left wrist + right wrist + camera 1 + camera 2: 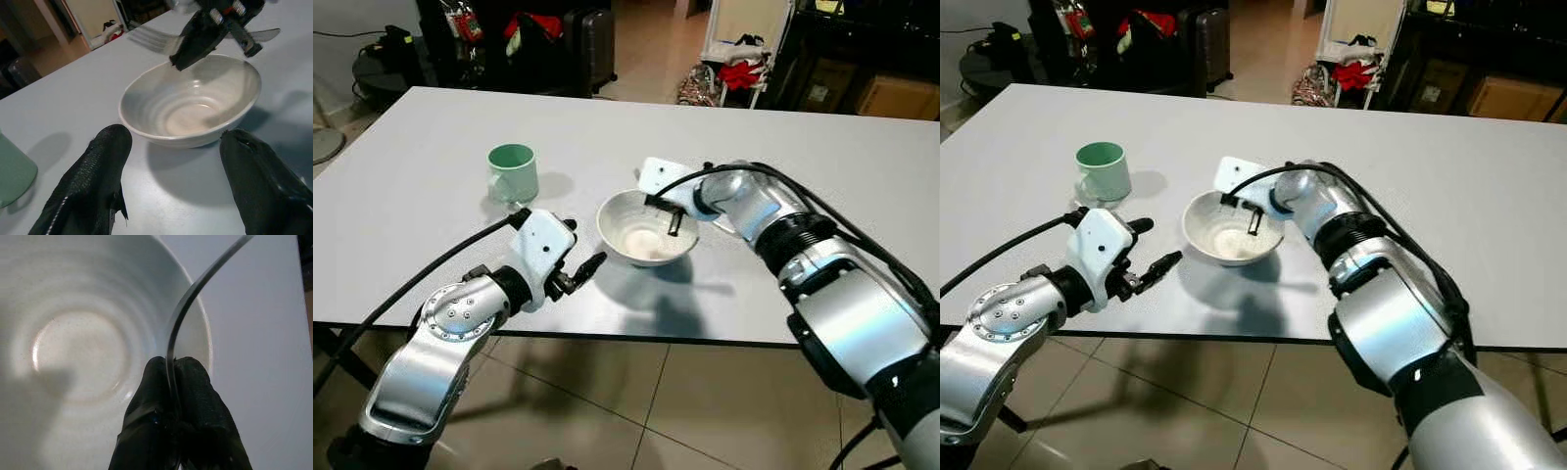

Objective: Setting the table

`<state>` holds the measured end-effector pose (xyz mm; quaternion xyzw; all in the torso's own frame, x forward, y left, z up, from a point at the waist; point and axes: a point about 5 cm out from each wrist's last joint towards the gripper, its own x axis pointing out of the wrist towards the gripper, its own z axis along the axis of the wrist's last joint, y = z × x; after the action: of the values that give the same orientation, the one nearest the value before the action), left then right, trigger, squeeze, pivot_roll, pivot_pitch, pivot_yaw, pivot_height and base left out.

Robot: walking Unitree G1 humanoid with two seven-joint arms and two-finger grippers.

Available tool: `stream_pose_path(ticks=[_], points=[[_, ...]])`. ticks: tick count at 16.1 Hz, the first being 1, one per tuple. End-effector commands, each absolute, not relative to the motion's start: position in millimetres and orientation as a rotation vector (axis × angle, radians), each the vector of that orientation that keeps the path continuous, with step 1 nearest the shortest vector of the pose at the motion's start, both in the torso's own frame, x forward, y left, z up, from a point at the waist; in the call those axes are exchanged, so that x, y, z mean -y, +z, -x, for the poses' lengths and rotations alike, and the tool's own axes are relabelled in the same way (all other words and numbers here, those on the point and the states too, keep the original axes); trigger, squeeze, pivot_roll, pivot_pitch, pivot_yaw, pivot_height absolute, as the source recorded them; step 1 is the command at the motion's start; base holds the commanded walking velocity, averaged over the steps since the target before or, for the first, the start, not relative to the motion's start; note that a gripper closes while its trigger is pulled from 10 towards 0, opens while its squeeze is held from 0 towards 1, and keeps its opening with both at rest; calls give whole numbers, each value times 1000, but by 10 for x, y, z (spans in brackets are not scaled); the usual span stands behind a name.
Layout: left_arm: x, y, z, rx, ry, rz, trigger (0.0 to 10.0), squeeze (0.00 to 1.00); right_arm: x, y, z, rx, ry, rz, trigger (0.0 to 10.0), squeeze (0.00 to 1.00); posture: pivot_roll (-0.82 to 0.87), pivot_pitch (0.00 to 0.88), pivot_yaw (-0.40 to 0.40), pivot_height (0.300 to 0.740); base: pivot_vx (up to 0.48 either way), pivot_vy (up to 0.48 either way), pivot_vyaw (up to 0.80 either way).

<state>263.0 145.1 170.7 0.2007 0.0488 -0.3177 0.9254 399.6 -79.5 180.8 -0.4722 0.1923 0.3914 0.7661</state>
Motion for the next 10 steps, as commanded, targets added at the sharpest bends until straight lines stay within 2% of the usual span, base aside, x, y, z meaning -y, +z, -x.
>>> stream_pose_path(ticks=[1, 9, 10], points=[[-1431, 1715, -2621, -107, -662, -428, 10000, 0, 780, 1875, -4012, -410, 856, 1057, 10000, 0, -47, 0, -49, 740, 0, 0, 0], [-1449, 1688, -2544, -128, -646, -423, 10000, 0, 592, 1894, -4009, -356, 839, 1079, 10000, 0, -29, 22, -88, 740, 0, 0, 0], [-1450, 1687, -2531, -132, -644, -423, 10000, 0, 558, 1916, -4012, -341, 832, 1078, 10000, 59, -26, 25, -96, 740, 0, 0, 0]])
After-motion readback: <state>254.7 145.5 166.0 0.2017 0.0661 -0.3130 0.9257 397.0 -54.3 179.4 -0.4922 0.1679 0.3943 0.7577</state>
